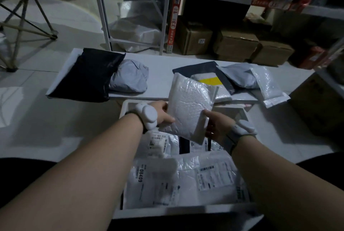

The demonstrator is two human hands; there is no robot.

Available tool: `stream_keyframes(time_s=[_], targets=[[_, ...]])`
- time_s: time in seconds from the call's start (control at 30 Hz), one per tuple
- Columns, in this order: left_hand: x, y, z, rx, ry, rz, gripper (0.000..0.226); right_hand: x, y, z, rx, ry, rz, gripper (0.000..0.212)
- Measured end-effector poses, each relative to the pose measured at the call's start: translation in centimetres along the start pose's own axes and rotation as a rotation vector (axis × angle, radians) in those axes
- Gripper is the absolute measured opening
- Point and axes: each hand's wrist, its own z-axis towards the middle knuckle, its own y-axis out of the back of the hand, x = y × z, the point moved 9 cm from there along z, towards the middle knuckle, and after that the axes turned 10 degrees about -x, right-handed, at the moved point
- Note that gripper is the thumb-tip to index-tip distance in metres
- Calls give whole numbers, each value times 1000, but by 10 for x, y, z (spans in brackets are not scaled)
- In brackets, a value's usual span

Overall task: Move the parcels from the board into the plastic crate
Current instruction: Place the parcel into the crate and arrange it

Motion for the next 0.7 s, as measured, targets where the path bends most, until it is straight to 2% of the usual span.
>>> stream_keyframes(time_s=[0.1, 0.2, 0.3, 0.5, 0.57, 0.7], targets=[[7, -6, -9, -6, 21, -6, 33, -17, 9, -6, 18, -16, -9, 6], [15, -12, -14, -17, 57, 3, 26, -30, 15, -11, 39, -37, -17, 16], [20, -29, -21, 3, 86, 32, 25, -47, 28, -7, 14, -72, -47, 19], [25, -57, -28, 65, 58, 174, 27, -63, 38, 1, -9, -75, -192, 12], [31, -63, -30, 49, 72, 220, 23, -69, 40, 4, -6, -73, -215, 8], [34, -66, -32, -4, 87, 287, 14, -77, 44, 7, 12, -83, -248, 17]])
